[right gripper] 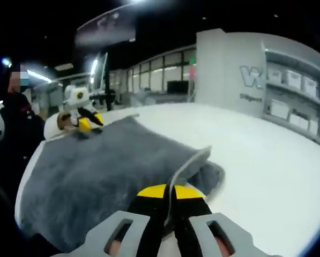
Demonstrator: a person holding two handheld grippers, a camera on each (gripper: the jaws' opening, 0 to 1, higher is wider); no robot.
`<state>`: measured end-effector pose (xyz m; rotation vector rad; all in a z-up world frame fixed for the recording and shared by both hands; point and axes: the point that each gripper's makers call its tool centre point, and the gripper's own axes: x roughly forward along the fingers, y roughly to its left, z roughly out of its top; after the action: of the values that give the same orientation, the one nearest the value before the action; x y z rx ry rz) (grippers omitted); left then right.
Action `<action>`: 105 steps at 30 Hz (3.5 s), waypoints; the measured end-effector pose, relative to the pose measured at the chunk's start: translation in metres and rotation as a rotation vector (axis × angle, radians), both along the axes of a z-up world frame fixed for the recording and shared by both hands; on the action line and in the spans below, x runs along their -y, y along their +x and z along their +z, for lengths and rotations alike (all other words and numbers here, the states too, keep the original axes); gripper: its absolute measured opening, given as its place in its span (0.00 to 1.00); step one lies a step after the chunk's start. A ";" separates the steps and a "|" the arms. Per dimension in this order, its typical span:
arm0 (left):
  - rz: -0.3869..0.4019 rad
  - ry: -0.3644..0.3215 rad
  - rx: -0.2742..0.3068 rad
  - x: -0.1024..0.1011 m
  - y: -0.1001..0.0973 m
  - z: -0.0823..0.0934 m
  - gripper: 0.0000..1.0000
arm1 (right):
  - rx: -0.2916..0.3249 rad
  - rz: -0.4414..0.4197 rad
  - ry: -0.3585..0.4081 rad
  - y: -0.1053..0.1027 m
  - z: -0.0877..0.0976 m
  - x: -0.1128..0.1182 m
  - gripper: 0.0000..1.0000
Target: Open the folded towel by lifting each exposed corner and separating the folded layers until the towel lies flat within the target outline without major curled edges
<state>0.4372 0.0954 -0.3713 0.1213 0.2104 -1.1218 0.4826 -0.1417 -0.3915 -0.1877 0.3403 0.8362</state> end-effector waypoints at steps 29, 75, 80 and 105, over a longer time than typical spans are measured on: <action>0.049 -0.245 -0.121 0.010 -0.001 0.026 0.34 | 0.317 0.017 -0.209 -0.025 0.030 -0.086 0.00; 0.003 -0.354 -0.237 0.029 -0.016 0.032 0.39 | 0.597 0.115 -0.399 -0.067 0.048 -0.183 0.00; -0.007 -0.393 -0.273 0.023 -0.007 0.036 0.37 | 0.606 0.139 -0.410 -0.069 0.046 -0.194 0.00; -0.007 -0.394 -0.329 0.030 -0.009 0.031 0.31 | 0.665 0.251 -0.515 -0.084 0.026 -0.231 0.00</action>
<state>0.4285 0.0653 -0.3402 -0.4156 0.2766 -1.1668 0.3990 0.0890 -0.3651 -0.9787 -0.1081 0.8686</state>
